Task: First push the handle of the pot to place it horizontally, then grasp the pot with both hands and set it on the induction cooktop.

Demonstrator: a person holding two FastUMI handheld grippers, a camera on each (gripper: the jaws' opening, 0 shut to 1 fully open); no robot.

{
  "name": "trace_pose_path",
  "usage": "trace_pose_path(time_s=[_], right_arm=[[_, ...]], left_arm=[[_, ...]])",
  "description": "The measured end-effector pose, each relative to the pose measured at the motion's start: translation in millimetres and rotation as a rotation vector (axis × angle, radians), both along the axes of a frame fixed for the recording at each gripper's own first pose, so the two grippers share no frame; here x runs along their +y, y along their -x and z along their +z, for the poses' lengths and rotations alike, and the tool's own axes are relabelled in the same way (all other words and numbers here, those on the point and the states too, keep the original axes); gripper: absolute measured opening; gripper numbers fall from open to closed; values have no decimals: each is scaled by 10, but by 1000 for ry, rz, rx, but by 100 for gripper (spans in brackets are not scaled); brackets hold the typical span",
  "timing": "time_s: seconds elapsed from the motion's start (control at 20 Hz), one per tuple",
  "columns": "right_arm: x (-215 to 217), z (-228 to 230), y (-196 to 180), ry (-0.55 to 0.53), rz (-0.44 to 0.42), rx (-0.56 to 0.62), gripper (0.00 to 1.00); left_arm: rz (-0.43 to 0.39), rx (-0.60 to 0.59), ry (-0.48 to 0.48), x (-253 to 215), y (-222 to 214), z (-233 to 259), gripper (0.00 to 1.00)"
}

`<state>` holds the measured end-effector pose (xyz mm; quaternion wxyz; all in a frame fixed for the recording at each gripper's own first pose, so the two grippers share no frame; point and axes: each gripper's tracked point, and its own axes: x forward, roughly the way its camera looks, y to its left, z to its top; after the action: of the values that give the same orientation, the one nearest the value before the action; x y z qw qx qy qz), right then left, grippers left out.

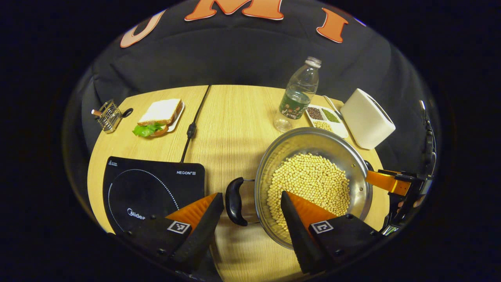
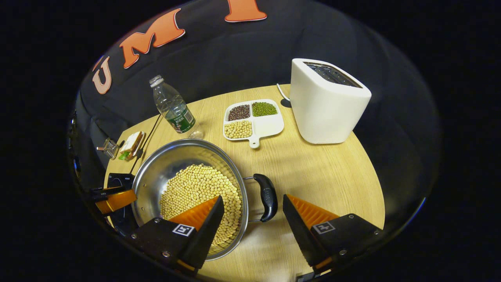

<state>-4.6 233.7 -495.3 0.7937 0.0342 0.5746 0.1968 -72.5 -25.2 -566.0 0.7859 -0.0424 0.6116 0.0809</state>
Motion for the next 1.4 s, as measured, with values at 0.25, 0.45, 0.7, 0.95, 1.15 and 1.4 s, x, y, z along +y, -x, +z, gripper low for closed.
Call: trace_pose_path(time_s=[0.25,0.45,0.7,0.95,1.15,1.4], right_arm=[[6,-248,14,73,33,9,92],[52,-411,16,106,38,25,86],[125,-537,19,91,20,48,78],[145,-553,39,35,-14,54,72],[129,-532,77,18,-31,43,67],[120,-508,80,3,-52,23,63]], left_arm=[[52,66,28,21,95,-307,90],[8,88,-16,93,74,-395,81],[-5,53,-73,111,-11,-487,76],[-15,12,-89,151,-80,-488,74],[-32,-18,-120,181,-137,-474,75],[-78,-98,-157,202,-225,-493,75]])
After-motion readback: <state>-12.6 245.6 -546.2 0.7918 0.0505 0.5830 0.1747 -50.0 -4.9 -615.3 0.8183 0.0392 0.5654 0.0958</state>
